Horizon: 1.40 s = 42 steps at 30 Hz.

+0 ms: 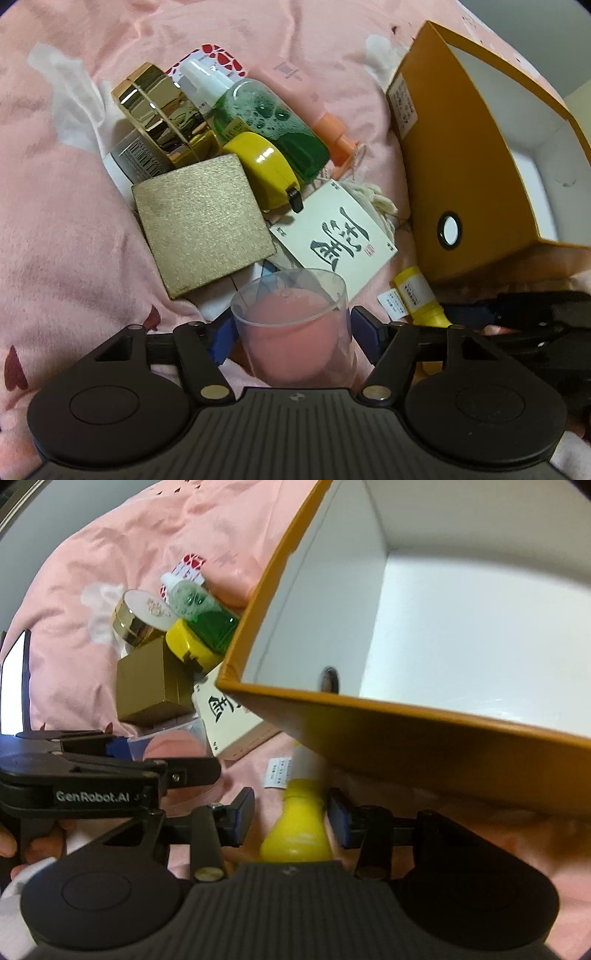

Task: Organize rigid objects
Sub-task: 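Grasp the clear pink-sponge cup with the left gripper while the right gripper grasps the yellow bulb bottle, then lower both held items into the box and open both grippers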

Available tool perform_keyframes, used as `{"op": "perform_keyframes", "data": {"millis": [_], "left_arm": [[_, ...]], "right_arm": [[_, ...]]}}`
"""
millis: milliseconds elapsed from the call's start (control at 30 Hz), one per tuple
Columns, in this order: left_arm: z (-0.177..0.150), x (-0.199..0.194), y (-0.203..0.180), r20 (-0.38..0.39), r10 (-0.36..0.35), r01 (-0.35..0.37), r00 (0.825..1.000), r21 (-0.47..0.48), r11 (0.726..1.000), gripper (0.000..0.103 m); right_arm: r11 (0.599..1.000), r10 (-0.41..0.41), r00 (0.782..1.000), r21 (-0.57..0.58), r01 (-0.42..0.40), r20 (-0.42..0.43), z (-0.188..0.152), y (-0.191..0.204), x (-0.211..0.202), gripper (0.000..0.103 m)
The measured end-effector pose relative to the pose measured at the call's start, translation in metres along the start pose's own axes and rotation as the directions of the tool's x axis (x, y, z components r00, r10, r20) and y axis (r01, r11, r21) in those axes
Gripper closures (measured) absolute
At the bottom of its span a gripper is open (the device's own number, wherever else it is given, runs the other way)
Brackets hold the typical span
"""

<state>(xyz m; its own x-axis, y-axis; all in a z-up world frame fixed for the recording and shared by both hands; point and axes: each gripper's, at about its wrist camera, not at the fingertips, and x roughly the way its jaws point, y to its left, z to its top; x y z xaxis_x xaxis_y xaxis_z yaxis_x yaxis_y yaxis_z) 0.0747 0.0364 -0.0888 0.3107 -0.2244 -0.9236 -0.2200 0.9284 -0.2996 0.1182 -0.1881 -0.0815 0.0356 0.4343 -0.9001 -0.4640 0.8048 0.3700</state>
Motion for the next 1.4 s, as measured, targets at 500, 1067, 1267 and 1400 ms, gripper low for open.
{"op": "perform_keyframes", "data": {"millis": [500,1067,1267,1400], "left_arm": [[-0.018,-0.043,0.0,0.14,-0.094,0.091,0.986,0.028,0.995,0.033],[-0.004,-0.123,-0.042,0.399,-0.21,0.134,0.893,0.211,0.968,0.033],[0.024,-0.127,-0.089,0.421,-0.302,0.157,0.855,0.344,0.926,0.033],[0.045,-0.107,-0.125,0.364,-0.325,0.162,0.873,0.411,0.897,0.033]], "right_arm": [[0.994,-0.045,0.995,-0.1,0.054,0.093,-0.015,0.027,-0.028,0.078],[0.969,-0.088,0.889,-0.169,0.181,0.449,-0.026,0.067,-0.155,0.08],[0.956,-0.197,0.822,-0.081,0.282,0.534,-0.009,0.046,-0.184,0.08],[0.946,-0.271,0.803,-0.005,0.323,0.531,0.01,0.019,-0.189,0.08]]}}
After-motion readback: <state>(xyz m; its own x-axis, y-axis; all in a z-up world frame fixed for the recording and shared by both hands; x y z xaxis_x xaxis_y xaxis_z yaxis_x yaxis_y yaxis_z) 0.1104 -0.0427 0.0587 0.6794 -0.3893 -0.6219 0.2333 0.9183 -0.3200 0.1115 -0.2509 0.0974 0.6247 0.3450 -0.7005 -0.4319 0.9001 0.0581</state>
